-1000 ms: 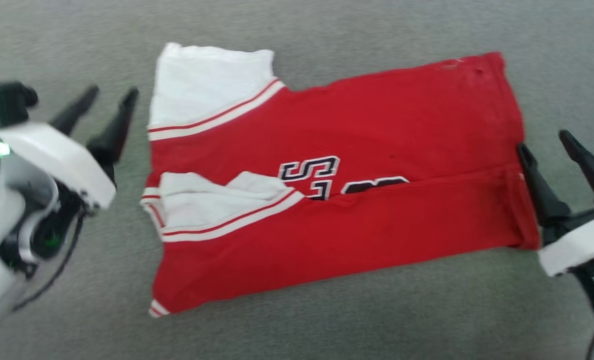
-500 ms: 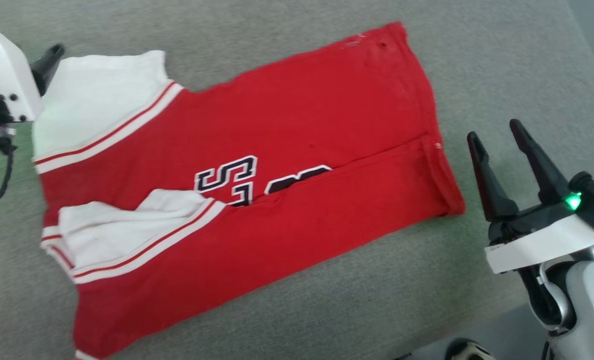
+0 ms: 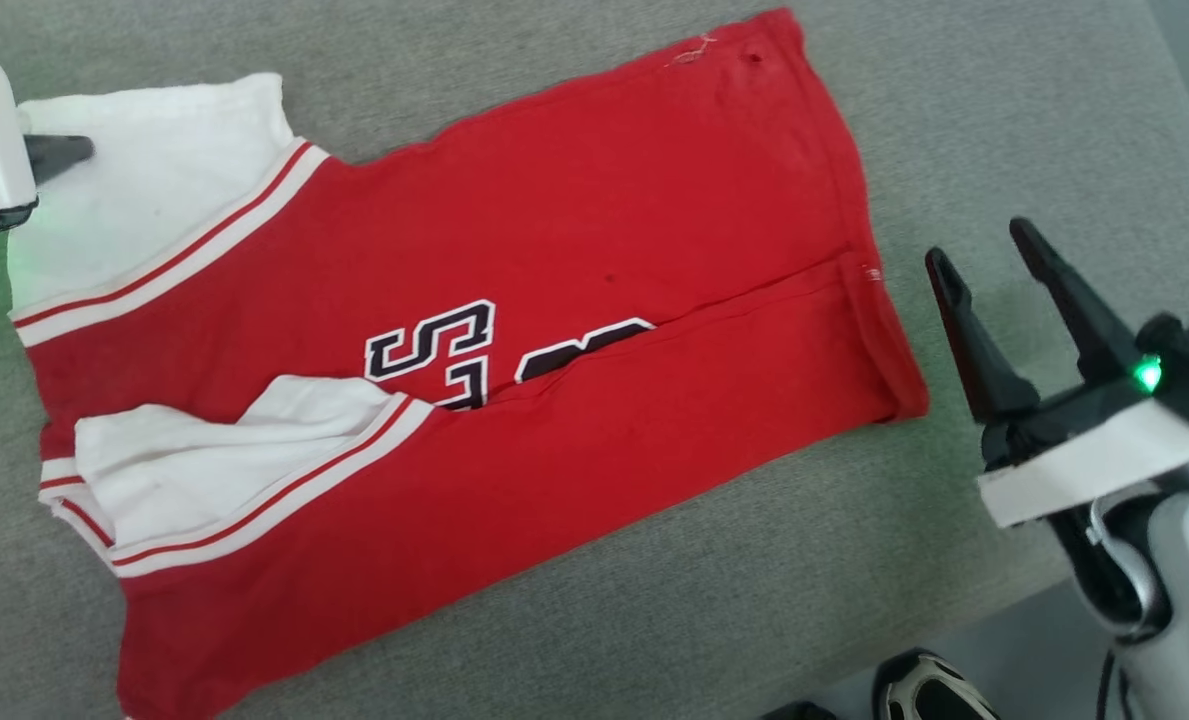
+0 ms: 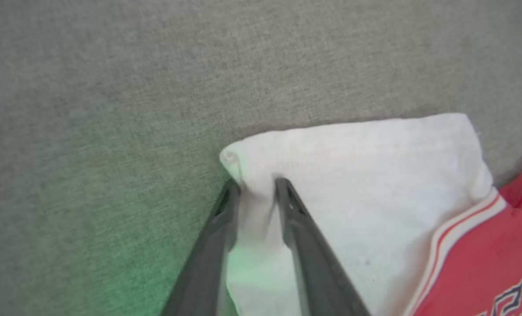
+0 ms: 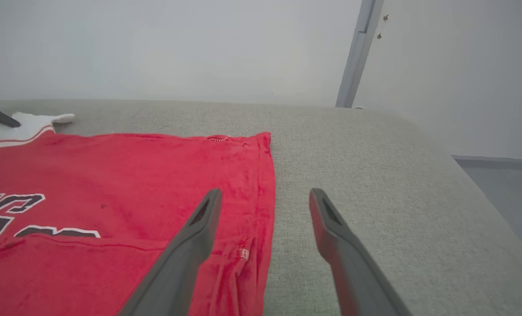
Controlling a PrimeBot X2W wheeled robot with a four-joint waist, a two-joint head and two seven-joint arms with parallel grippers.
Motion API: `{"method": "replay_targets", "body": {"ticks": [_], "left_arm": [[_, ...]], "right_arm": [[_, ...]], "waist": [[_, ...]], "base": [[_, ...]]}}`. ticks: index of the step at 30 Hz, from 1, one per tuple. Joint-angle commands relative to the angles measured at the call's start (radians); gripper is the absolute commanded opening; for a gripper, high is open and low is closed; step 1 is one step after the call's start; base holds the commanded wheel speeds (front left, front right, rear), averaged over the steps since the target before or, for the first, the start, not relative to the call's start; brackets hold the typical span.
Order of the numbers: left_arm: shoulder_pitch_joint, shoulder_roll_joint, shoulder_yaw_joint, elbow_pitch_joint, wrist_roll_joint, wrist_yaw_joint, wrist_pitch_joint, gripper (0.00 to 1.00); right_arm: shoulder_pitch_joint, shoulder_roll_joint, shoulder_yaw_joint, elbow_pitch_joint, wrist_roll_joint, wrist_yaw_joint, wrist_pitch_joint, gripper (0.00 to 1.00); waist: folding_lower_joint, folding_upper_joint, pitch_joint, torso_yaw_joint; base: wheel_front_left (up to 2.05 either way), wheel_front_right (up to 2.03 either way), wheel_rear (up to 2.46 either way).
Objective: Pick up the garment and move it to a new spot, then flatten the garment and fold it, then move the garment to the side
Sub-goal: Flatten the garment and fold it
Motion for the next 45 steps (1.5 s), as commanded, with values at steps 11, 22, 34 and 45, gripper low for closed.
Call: {"method": "replay_targets", "body": {"ticks": [11, 22, 34, 45], "left_arm": [[-0.002, -0.094, -0.017, -0.007, 0.038, -0.066, -0.102, 0.0], [-0.031, -0.193, -0.017, 0.002, 0.048, -0.126, -0.18, 0.0], [-0.055, -0.256, -0.016, 0.039, 0.056, -0.171, -0.229, 0.0], [0.003, -0.293, 0.041, -0.009, 0.0, -0.231, -0.415, 0.0]], "right_arm": [[-0.317, -0.201, 0.21, 0.107, 0.138, 0.0, 0.32, 1.0], [-0.679, -0.288, 0.344, 0.357, 0.323, 0.0, 0.616, 1.0], [-0.775, -0.277, 0.465, 0.47, 0.448, 0.0, 0.746, 0.0], [-0.717, -0.398, 0.497, 0.426, 0.471, 0.0, 0.6, 0.0]], "waist": [[0.0, 0.0, 0.059, 0.105], [0.0, 0.0, 0.121, 0.207], [0.0, 0.0, 0.134, 0.255], [0.0, 0.0, -0.018, 0.332]], "base": [[0.0, 0.0, 0.0], [0.0, 0.0, 0.0], [0.0, 0.0, 0.0], [0.0, 0.0, 0.0]]}}
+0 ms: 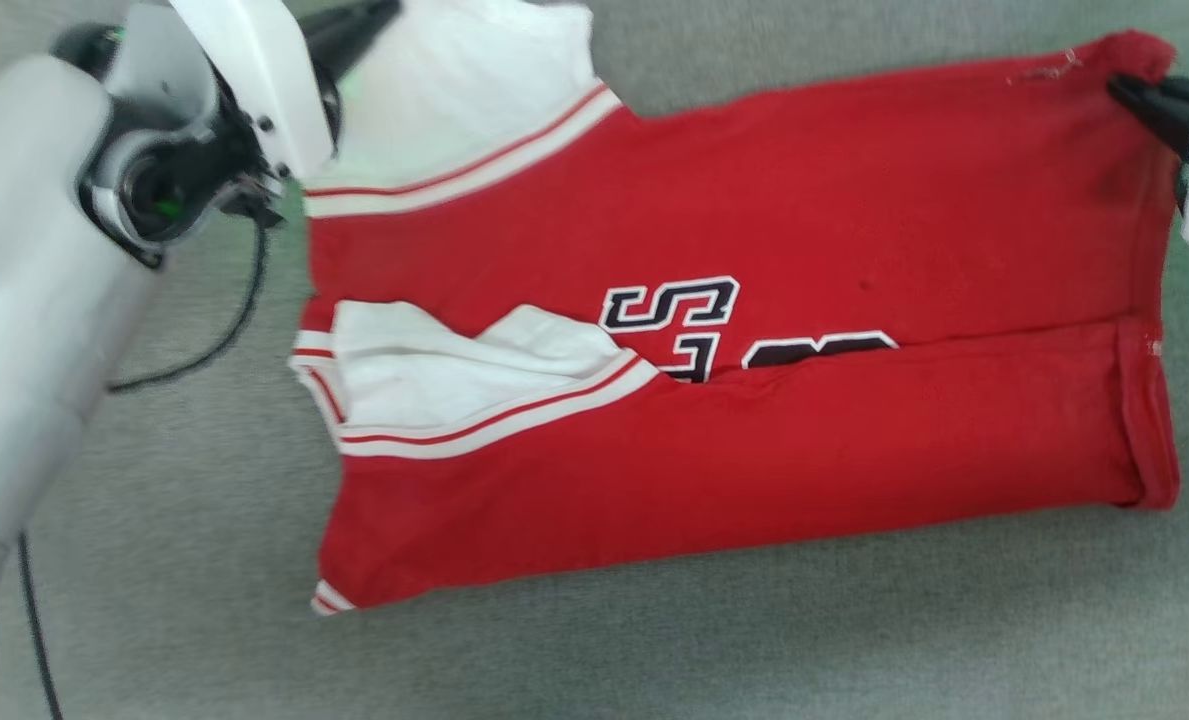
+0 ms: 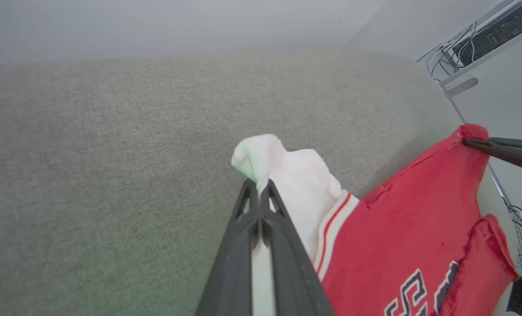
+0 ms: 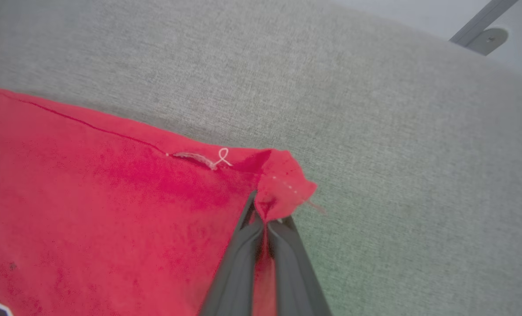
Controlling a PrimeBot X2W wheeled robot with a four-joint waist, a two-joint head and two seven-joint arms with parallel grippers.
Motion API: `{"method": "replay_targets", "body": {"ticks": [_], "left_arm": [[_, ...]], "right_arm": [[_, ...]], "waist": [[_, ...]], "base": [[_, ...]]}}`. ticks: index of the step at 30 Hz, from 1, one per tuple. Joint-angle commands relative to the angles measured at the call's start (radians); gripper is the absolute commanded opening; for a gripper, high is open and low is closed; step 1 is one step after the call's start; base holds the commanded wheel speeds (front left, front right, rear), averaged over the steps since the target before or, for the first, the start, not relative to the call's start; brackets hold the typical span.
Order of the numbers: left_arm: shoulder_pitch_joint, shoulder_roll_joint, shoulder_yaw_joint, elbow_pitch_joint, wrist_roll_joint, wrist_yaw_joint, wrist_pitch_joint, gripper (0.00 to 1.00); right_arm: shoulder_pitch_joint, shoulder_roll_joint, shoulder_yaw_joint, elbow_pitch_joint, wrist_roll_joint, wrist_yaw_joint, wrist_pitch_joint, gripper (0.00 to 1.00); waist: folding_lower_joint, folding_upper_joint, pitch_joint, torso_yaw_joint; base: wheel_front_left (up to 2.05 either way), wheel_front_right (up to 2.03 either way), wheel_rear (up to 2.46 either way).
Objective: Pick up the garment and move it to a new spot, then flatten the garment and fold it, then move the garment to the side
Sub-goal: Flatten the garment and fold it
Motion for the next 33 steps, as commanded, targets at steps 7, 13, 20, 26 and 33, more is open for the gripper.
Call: {"method": "replay_targets", "body": {"ticks": [7, 13, 20, 26, 33], "left_arm": [[0.185, 0.084, 0.0, -0.246, -0.066, -0.009, -0.099, 0.0], [0.402, 0.196, -0.004, -0.461, -0.086, -0.009, -0.229, 0.0], [0.678, 0.268, 0.004, -0.661, -0.097, 0.047, -0.447, 0.0], [0.78, 0.271, -0.029, -0.706, -0.077, 0.084, -0.503, 0.0], [0.801, 0.207, -0.081, -0.594, -0.057, 0.081, -0.488, 0.0]], "right_arm": [[0.176, -0.115, -0.02, -0.128, 0.031, 0.0, -0.101, 0.0], [0.358, -0.181, -0.087, -0.229, 0.039, 0.0, -0.149, 0.0], [0.629, -0.173, -0.255, -0.296, 0.011, 0.0, -0.232, 0.0], [0.766, -0.114, -0.355, -0.32, -0.036, 0.0, -0.253, 0.0], [0.823, -0.026, -0.419, -0.288, -0.127, 0.0, -0.235, 0.0]], "waist": [[0.0, 0.0, -0.146, 0.089], [0.0, 0.0, -0.196, 0.108], [0.0, 0.0, -0.213, 0.113], [0.0, 0.0, -0.205, 0.113], [0.0, 0.0, -0.194, 0.109]], "base": [[0.0, 0.0, 0.0], [0.0, 0.0, 0.0], [0.0, 0.0, 0.0], [0.0, 0.0, 0.0], [0.0, 0.0, 0.0]]}}
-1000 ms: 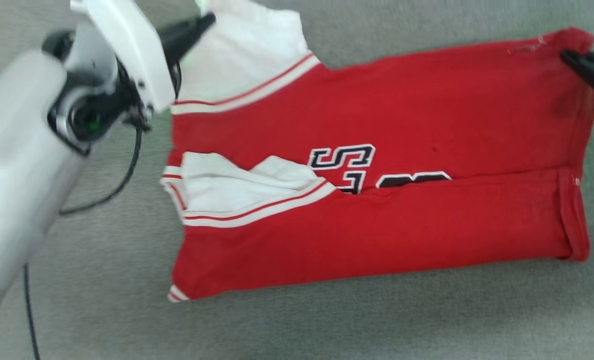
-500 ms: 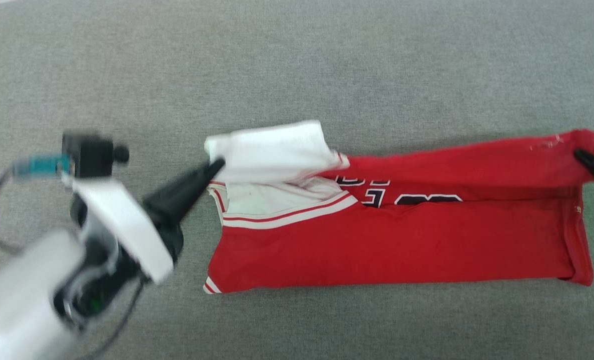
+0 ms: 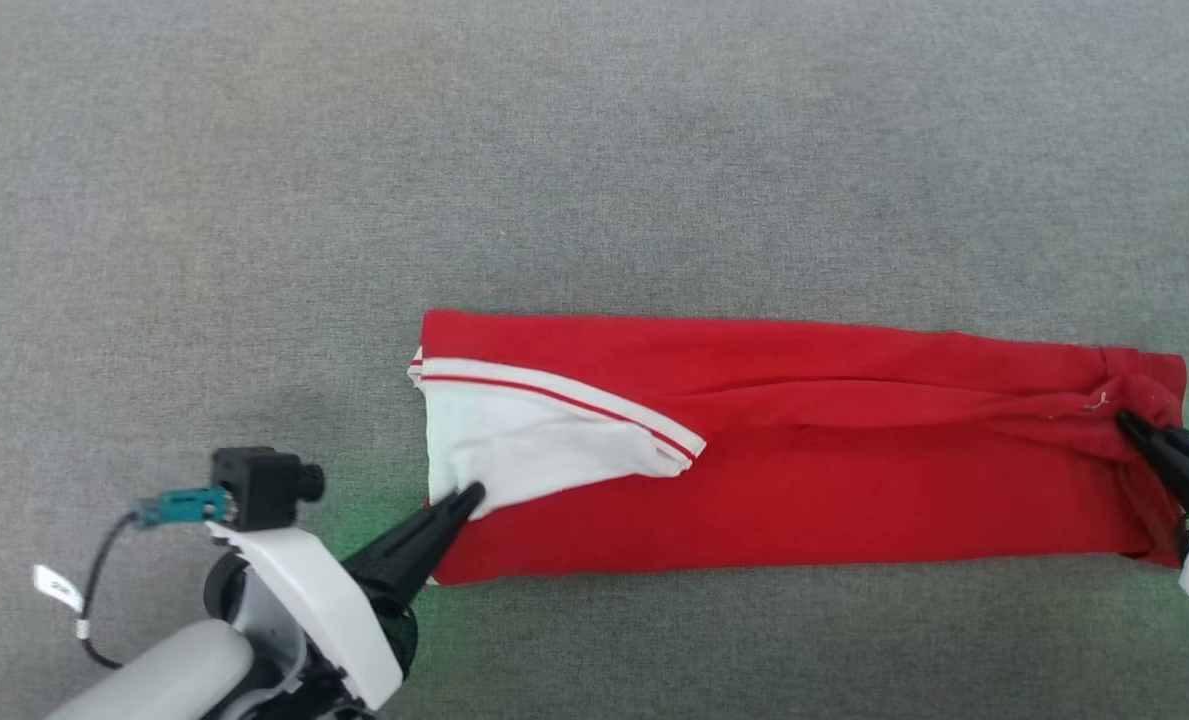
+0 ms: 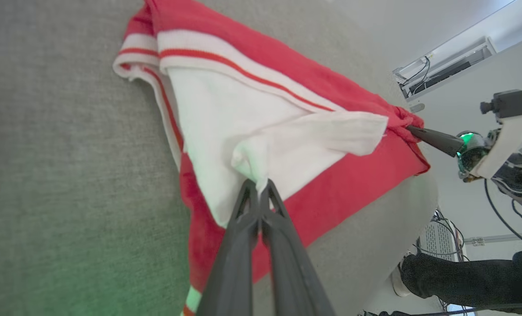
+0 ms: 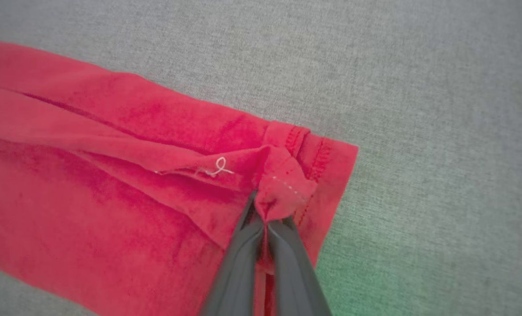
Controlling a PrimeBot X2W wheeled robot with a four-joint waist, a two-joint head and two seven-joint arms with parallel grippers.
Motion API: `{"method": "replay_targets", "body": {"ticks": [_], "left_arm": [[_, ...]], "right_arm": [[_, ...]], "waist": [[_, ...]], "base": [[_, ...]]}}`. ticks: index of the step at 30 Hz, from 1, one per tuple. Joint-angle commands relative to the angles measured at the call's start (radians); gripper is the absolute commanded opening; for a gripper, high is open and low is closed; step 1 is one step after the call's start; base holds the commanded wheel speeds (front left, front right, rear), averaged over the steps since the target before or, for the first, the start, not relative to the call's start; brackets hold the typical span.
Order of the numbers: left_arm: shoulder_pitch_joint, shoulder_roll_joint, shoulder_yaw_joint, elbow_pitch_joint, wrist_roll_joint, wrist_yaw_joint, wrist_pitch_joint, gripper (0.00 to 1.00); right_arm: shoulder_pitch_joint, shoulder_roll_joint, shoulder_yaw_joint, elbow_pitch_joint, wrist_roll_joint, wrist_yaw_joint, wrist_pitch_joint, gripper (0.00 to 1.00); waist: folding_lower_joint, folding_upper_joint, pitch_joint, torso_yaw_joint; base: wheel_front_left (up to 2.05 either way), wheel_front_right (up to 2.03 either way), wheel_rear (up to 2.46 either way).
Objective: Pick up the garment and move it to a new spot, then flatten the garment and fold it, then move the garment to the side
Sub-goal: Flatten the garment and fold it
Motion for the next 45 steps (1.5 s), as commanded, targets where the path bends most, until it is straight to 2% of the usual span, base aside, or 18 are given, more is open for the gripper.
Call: {"method": "replay_targets", "body": {"ticks": [1, 4, 6, 7, 8, 9, 10, 11, 12, 13, 20, 23, 31, 33, 34, 36, 40, 45], "left_arm": [[0.0, -0.007, -0.003, 0.014, 0.011, -0.004, 0.004, 0.0], [-0.022, -0.029, -0.019, 0.079, 0.04, -0.009, 0.005, 0.0], [-0.033, -0.047, -0.028, 0.114, 0.056, -0.009, 0.0, 0.0], [-0.035, -0.055, -0.025, 0.127, 0.059, -0.013, -0.007, 0.05], [-0.037, -0.059, -0.023, 0.14, 0.063, -0.013, -0.015, 0.24], [-0.04, -0.064, -0.022, 0.148, 0.068, -0.018, -0.024, 0.41], [-0.041, -0.071, -0.016, 0.151, 0.066, -0.021, -0.035, 0.55], [-0.04, -0.075, -0.01, 0.155, 0.067, -0.021, -0.049, 0.84], [-0.038, -0.078, -0.007, 0.158, 0.07, -0.023, -0.061, 0.98], [-0.035, -0.082, -0.001, 0.159, 0.075, -0.024, -0.074, 1.0], [0.01, -0.135, 0.06, 0.178, 0.109, -0.02, -0.136, 1.0], [0.035, -0.17, 0.093, 0.221, 0.165, 0.002, -0.142, 1.0], [0.145, -0.33, 0.378, 0.302, 0.351, -0.04, -0.143, 1.0], [0.158, -0.346, 0.418, 0.304, 0.39, -0.044, -0.143, 1.0], [0.188, -0.381, 0.495, 0.303, 0.477, -0.05, -0.143, 1.0], [0.206, -0.406, 0.567, 0.29, 0.592, -0.047, -0.143, 1.0], [0.246, -0.462, 0.667, 0.245, 0.84, -0.032, -0.144, 1.0], [0.299, -0.53, 0.764, 0.162, 1.086, -0.049, -0.144, 1.0]], "right_arm": [[0.002, 0.01, -0.003, 0.004, -0.008, 0.0, 0.004, 0.0], [-0.008, 0.036, -0.014, 0.014, -0.033, 0.0, 0.004, 0.0], [-0.014, 0.048, -0.022, 0.015, -0.045, 0.0, -0.003, 0.34], [-0.015, 0.05, -0.028, 0.014, -0.049, 0.0, -0.004, 0.49], [-0.015, 0.053, -0.036, 0.013, -0.053, 0.0, -0.006, 0.95], [-0.013, 0.056, -0.044, 0.009, -0.055, 0.0, -0.006, 1.0], [-0.009, 0.06, -0.054, 0.003, -0.05, 0.0, -0.005, 1.0], [-0.002, 0.059, -0.063, -0.002, -0.045, 0.0, -0.001, 1.0], [0.007, 0.057, -0.073, -0.007, -0.043, 0.0, 0.005, 1.0], [0.018, 0.052, -0.085, -0.011, -0.039, 0.0, 0.009, 1.0], [0.087, 0.047, -0.184, 0.003, 0.0, 0.0, 0.067, 1.0], [0.107, 0.05, -0.207, 0.03, 0.017, 0.0, 0.104, 1.0], [0.134, 0.072, -0.241, 0.114, 0.077, 0.0, 0.2, 1.0], [0.139, 0.072, -0.24, 0.12, 0.082, 0.0, 0.216, 1.0], [0.149, 0.077, -0.236, 0.131, 0.093, 0.0, 0.252, 1.0], [0.16, 0.082, -0.23, 0.133, 0.105, 0.0, 0.29, 1.0], [0.169, 0.094, -0.225, 0.126, 0.115, 0.001, 0.339, 1.0], [0.151, 0.115, -0.228, 0.116, 0.096, 0.003, 0.357, 1.0]], "waist": [[0.0, -0.0001, 0.002, 0.0], [0.0, -0.0001, 0.006, 0.001], [0.0, -0.0001, 0.009, 0.002], [0.0, -0.0001, 0.011, 0.003], [0.0, -0.0001, 0.011, 0.004], [0.0, -0.0001, 0.01, 0.005], [0.0, -0.0001, 0.009, 0.006], [0.0, -0.0001, 0.007, 0.009], [0.0, -0.0001, 0.005, 0.013], [0.0, -0.0001, 0.001, 0.019], [0.0, -0.0001, -0.023, 0.078], [0.0, -0.0001, -0.031, 0.108], [0.0, -0.0001, -0.052, 0.167], [0.0, -0.0001, -0.054, 0.172], [0.0, -0.0001, -0.058, 0.181], [0.0, -0.0001, -0.06, 0.186], [0.0, -0.0001, -0.063, 0.192], [0.0, -0.0001, -0.061, 0.191]], "base": [[0.0, 0.0, 0.0], [0.0, 0.0, 0.0], [0.0, 0.0, 0.0], [0.0, 0.0, 0.0], [0.0, 0.0, 0.0], [0.0, 0.0, 0.0], [0.0, 0.0, 0.0], [0.0, 0.0, 0.0], [0.0, 0.0, 0.0], [0.0, 0.0, 0.0], [0.0, 0.0, 0.0], [0.0, 0.0, 0.0], [0.0, 0.0, 0.0], [0.0, 0.0, 0.0], [0.0, 0.0, 0.0], [0.0, 0.0, 0.0], [0.0, 0.0, 0.0], [0.0, 0.0, 0.0]]}}
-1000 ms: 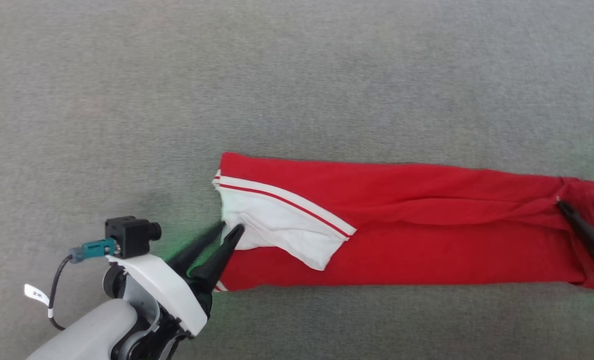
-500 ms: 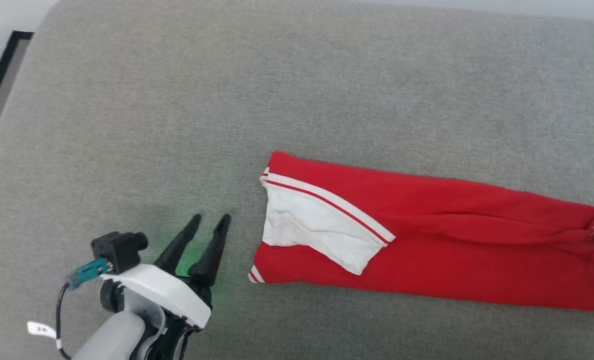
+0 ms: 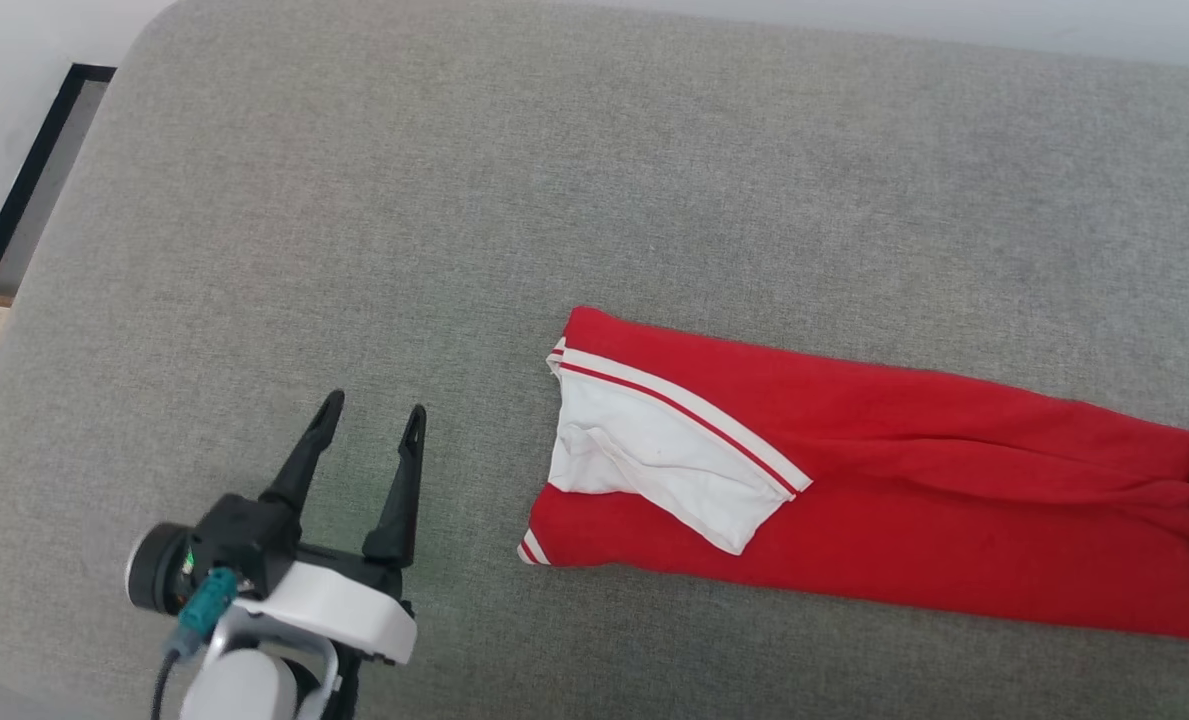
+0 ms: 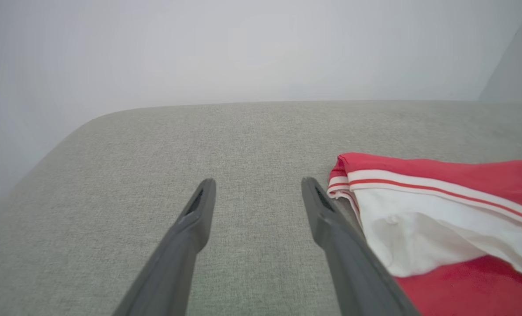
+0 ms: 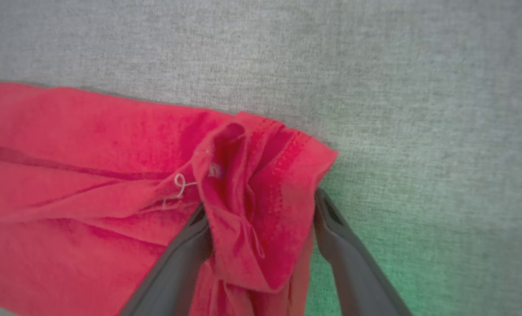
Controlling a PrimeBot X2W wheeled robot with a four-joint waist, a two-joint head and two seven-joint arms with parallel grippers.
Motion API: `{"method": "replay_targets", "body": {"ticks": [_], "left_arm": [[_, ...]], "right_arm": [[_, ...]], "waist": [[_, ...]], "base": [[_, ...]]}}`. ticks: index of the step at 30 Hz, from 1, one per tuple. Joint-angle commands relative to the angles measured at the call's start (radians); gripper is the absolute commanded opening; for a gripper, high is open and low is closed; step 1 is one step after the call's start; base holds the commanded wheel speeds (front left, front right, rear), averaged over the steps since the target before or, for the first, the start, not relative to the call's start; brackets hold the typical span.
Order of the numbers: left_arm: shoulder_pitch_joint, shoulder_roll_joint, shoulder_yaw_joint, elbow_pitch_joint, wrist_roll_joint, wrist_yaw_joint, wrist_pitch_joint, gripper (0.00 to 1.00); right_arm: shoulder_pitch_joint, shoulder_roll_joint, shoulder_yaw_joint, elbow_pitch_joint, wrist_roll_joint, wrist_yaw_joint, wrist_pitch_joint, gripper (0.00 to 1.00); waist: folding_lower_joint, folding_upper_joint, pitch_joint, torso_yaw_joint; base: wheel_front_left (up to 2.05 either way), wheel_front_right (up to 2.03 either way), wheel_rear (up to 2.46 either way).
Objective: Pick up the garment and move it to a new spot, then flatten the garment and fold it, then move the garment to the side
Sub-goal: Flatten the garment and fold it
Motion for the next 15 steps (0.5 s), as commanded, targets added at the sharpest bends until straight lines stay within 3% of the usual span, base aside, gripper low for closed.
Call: {"method": "replay_targets", "body": {"ticks": [1, 6, 7, 8, 9, 10, 15], "left_arm": [[0.024, -0.023, 0.019, -0.009, 0.022, -0.008, -0.005, 1.0], [0.055, -0.075, 0.081, -0.036, 0.111, -0.03, -0.005, 1.0], [0.057, -0.082, 0.088, -0.038, 0.122, -0.034, -0.005, 1.0], [0.058, -0.086, 0.094, -0.042, 0.132, -0.037, -0.005, 1.0], [0.057, -0.091, 0.102, -0.05, 0.138, -0.038, -0.005, 1.0], [0.059, -0.098, 0.11, -0.054, 0.139, -0.039, -0.005, 1.0], [0.055, -0.109, 0.126, -0.073, 0.16, -0.044, -0.005, 1.0]], "right_arm": [[0.026, 0.058, 0.041, 0.015, -0.002, 0.007, 0.034, 1.0], [0.007, 0.07, 0.041, 0.023, -0.017, 0.007, 0.039, 1.0], [0.003, 0.074, 0.04, 0.032, -0.018, 0.007, 0.045, 0.8], [0.002, 0.079, 0.041, 0.04, -0.019, 0.007, 0.054, 0.42], [0.001, 0.083, 0.04, 0.047, -0.02, 0.007, 0.061, 0.15], [-0.001, 0.085, 0.037, 0.051, -0.022, 0.007, 0.064, 0.0], [-0.022, 0.083, 0.012, 0.06, -0.039, 0.004, 0.067, 0.0]], "waist": [[0.0, -0.0001, 0.001, -0.002], [0.0, -0.0001, 0.004, -0.008], [0.0, -0.0001, 0.003, -0.009], [0.0, -0.0001, 0.002, -0.009], [0.0, -0.0001, 0.002, -0.01], [0.0, -0.0001, 0.002, -0.01], [0.0, -0.0001, 0.001, -0.012]], "base": [[0.0, 0.0, 0.0], [0.0, 0.0, 0.0], [0.0, 0.0, 0.0], [0.0, 0.0, 0.0], [0.0, 0.0, 0.0], [0.0, 0.0, 0.0], [0.0, 0.0, 0.0]]}}
